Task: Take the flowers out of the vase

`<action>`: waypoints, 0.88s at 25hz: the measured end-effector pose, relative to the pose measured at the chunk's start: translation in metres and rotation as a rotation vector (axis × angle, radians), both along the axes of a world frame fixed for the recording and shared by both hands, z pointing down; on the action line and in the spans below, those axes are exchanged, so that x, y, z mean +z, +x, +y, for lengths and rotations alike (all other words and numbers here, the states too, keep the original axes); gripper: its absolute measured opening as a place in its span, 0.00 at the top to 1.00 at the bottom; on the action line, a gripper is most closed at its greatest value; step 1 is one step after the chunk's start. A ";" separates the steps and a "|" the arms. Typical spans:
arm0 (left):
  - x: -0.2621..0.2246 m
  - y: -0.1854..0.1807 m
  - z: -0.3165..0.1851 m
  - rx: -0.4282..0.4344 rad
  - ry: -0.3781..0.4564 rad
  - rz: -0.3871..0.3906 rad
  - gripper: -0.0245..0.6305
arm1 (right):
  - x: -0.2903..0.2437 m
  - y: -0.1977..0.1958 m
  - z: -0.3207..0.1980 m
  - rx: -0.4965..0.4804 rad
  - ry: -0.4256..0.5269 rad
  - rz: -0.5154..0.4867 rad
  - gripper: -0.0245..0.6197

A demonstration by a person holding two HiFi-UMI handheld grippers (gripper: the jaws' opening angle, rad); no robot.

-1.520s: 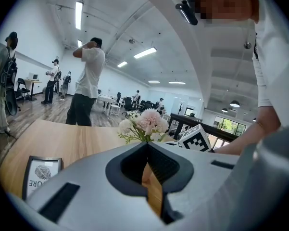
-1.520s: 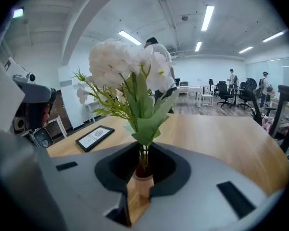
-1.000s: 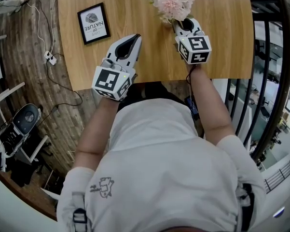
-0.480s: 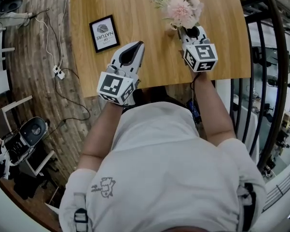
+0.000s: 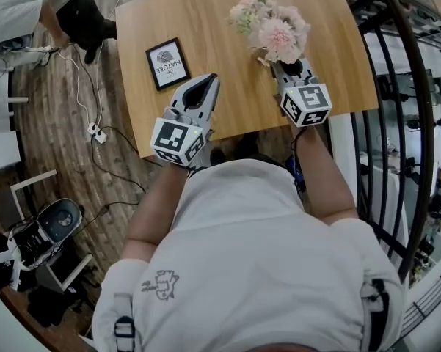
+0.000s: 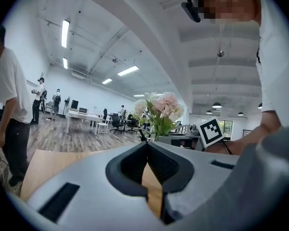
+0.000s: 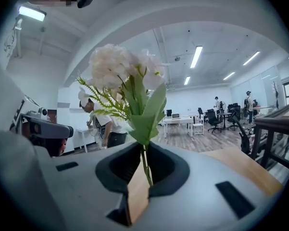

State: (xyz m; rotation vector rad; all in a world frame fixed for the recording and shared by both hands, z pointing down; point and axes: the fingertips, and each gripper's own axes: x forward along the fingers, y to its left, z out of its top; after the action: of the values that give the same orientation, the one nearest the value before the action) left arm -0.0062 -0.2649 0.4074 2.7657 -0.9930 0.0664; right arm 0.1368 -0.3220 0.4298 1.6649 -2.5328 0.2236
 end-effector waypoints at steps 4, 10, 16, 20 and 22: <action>-0.005 -0.014 0.017 0.027 0.018 0.002 0.96 | -0.008 -0.007 0.028 0.024 0.003 -0.033 0.89; -0.001 -0.036 0.051 0.058 0.020 0.009 0.96 | -0.009 -0.018 0.072 0.051 0.002 -0.054 0.89; 0.001 -0.052 0.087 0.085 0.022 0.005 0.96 | -0.017 -0.029 0.122 0.065 0.012 -0.061 0.89; 0.002 -0.057 0.107 0.087 0.009 0.008 0.96 | -0.025 -0.033 0.150 0.065 0.019 -0.057 0.89; 0.005 -0.054 0.122 0.082 0.006 0.005 0.96 | -0.026 -0.030 0.166 0.059 0.030 -0.055 0.89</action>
State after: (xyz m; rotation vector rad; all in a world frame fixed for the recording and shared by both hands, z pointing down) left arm -0.0600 -0.1425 0.4125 2.8105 -0.8795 0.0692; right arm 0.1071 -0.1564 0.4034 1.7697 -2.5406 0.2408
